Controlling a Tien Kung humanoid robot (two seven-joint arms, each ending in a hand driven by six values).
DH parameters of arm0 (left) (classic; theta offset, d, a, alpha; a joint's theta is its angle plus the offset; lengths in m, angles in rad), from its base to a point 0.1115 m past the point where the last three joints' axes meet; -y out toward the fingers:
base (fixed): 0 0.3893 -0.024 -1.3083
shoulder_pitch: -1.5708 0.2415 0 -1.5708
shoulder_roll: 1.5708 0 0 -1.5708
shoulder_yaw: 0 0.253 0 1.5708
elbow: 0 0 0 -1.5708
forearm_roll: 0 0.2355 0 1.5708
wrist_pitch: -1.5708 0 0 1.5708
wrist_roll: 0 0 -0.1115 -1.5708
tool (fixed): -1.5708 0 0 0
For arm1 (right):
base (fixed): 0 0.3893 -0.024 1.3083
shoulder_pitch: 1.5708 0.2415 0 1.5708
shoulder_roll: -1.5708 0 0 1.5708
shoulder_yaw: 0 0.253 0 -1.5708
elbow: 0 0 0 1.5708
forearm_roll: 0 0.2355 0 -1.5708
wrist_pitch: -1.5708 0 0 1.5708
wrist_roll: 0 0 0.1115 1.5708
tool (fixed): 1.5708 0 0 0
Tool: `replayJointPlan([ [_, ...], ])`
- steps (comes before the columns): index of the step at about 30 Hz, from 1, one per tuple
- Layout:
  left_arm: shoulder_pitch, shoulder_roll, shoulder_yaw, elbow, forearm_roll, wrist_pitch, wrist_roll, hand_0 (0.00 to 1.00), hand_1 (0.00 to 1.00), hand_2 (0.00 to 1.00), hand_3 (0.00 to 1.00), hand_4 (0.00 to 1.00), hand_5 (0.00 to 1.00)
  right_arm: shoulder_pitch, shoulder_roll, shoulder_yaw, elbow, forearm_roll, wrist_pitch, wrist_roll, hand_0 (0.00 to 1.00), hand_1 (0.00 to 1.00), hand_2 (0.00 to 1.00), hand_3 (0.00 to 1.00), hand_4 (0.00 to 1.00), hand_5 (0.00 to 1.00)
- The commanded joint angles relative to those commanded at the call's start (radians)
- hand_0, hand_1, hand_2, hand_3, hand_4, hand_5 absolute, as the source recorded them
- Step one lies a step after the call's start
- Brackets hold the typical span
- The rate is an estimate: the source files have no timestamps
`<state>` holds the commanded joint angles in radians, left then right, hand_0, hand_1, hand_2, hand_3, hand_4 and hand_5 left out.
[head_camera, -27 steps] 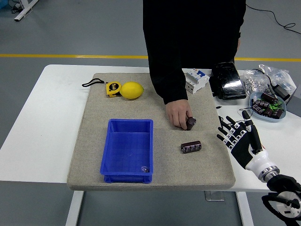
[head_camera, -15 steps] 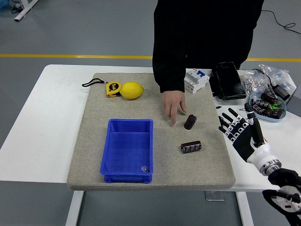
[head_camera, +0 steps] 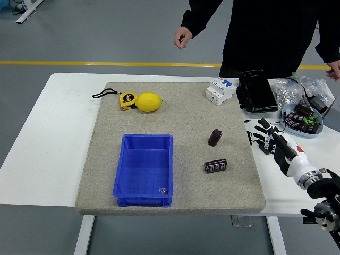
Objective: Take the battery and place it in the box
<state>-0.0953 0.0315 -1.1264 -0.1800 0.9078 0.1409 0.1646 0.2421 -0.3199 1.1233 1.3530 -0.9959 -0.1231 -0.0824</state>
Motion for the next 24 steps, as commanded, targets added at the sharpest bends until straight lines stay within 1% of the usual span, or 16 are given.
replayJointPlan([
  [3, 0.001, 0.001, 0.003, 0.000, -0.004, 0.000, 0.000, 0.753, 0.700, 0.730, 0.630, 0.697, 0.627, 0.054, -0.025, -0.043, -0.013, -0.130, 0.010, -0.006, 0.826, 0.797, 0.839, 0.888, 0.998, 0.621],
  [4, 0.001, 0.001, 0.005, 0.000, -0.006, 0.000, 0.000, 0.754, 0.700, 0.729, 0.628, 0.696, 0.625, 0.076, -0.033, -0.061, -0.020, -0.169, 0.015, -0.004, 0.694, 0.715, 0.774, 0.836, 0.998, 0.438],
  [9, 0.003, 0.002, 0.011, 0.000, -0.013, 0.000, -0.001, 0.754, 0.700, 0.729, 0.628, 0.696, 0.625, 0.170, -0.052, -0.137, -0.043, -0.377, 0.031, 0.017, 0.694, 0.715, 0.774, 0.836, 0.998, 0.438],
  [10, 0.003, 0.003, 0.012, 0.000, -0.015, 0.001, -0.001, 0.754, 0.700, 0.729, 0.629, 0.697, 0.627, 0.185, -0.053, -0.150, -0.048, -0.416, 0.031, 0.019, 0.416, 0.606, 0.739, 0.806, 0.998, 0.347],
  [15, 0.004, 0.003, 0.015, 0.000, -0.018, 0.001, 0.000, 0.754, 0.700, 0.729, 0.629, 0.697, 0.627, 0.266, -0.049, -0.224, -0.095, -0.630, 0.026, 0.026, 0.416, 0.606, 0.739, 0.806, 0.998, 0.347],
  [16, 0.004, 0.004, 0.016, 0.000, -0.019, 0.001, 0.000, 0.754, 0.700, 0.728, 0.629, 0.697, 0.626, 0.290, -0.045, -0.244, -0.112, -0.676, 0.026, 0.030, 0.266, 0.418, 0.733, 0.803, 0.998, 0.341],
  [21, 0.006, 0.006, 0.021, 0.000, -0.024, 0.002, 0.001, 0.754, 0.700, 0.728, 0.629, 0.697, 0.626, 0.364, -0.020, -0.311, -0.170, -0.888, 0.033, 0.040, 0.266, 0.418, 0.733, 0.803, 0.998, 0.341],
  [22, 0.007, 0.007, 0.021, 0.000, -0.024, 0.002, 0.002, 0.755, 0.700, 0.728, 0.628, 0.698, 0.625, 0.380, -0.010, -0.328, -0.188, -0.924, 0.029, 0.046, 0.156, 0.312, 0.720, 0.798, 0.998, 0.335],
  [24, 0.008, 0.007, 0.021, 0.000, -0.022, 0.002, 0.002, 0.755, 0.700, 0.728, 0.628, 0.698, 0.625, 0.397, 0.001, -0.345, -0.211, -0.959, 0.024, 0.052, 0.156, 0.312, 0.720, 0.798, 0.998, 0.335],
])
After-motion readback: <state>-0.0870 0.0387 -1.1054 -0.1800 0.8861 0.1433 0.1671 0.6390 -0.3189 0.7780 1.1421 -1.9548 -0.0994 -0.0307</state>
